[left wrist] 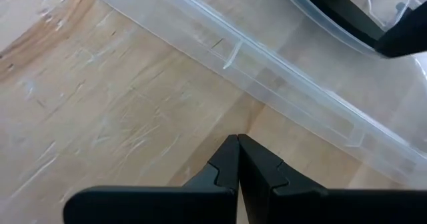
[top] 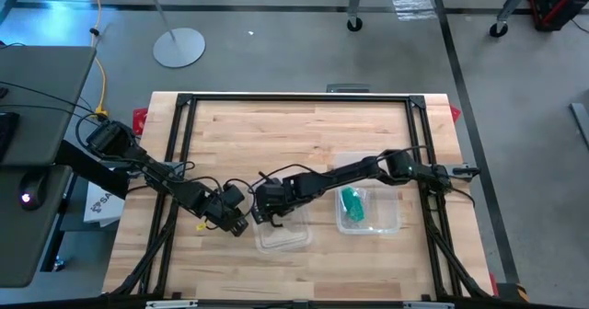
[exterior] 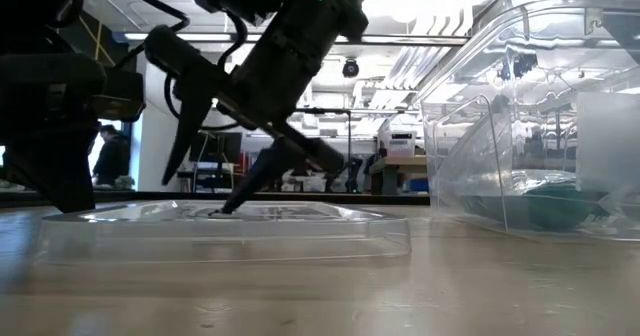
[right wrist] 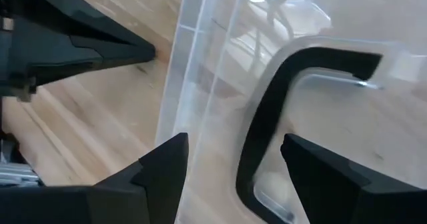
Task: Roll bandage
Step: Close the transparent bin
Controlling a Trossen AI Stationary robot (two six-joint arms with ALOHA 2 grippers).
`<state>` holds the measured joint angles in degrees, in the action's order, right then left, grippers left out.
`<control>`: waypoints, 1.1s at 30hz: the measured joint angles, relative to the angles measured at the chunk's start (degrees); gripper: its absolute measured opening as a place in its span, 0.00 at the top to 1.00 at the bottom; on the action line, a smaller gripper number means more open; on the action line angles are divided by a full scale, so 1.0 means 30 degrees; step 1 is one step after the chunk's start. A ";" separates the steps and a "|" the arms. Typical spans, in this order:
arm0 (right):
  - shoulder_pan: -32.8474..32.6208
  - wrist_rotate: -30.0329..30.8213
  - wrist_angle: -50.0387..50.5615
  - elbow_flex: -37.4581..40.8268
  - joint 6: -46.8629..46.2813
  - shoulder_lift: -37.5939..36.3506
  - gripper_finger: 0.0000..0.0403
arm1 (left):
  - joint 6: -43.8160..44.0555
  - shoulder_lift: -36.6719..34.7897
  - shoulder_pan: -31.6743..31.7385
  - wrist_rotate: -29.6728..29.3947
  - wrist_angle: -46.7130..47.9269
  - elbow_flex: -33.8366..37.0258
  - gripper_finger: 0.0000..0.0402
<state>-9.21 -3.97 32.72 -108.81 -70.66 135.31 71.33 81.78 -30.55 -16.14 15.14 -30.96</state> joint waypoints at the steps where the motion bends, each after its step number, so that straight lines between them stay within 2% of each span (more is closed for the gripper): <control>1: 0.0000 0.0004 -0.0381 0.0182 -0.0165 0.0022 0.40 | 0.0000 -0.0002 -0.0004 -0.0002 0.0010 0.0000 1.00; 3: -0.0003 0.0064 -0.1273 0.0612 -0.0672 0.0035 0.40 | -0.0007 -0.0007 -0.0005 -0.0059 0.0022 0.0000 1.00; 11: -0.0066 0.0663 -0.1271 0.0929 -0.1302 0.0130 0.40 | -0.0015 -0.0010 -0.0023 -0.0162 0.0029 -0.0007 1.00; 23: -0.0175 -0.1640 -0.5669 0.0881 -0.0941 0.1910 0.40 | -0.0022 -0.0036 -0.0127 -0.0190 0.0318 -0.0007 1.00; 29: -0.0189 -0.2401 -0.6216 0.0900 0.0004 0.1987 0.40 | -0.0223 -0.0205 -0.0406 -0.0203 0.0571 -0.0007 1.00; 33: -0.0282 -0.2507 -0.6954 0.0898 0.0391 0.2009 0.40 | 0.0103 -0.0595 -0.0782 0.0016 0.1908 -0.0022 1.00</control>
<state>-10.06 -11.49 11.86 -106.11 -69.49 141.34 71.64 79.99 -32.90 -16.09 20.86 -31.03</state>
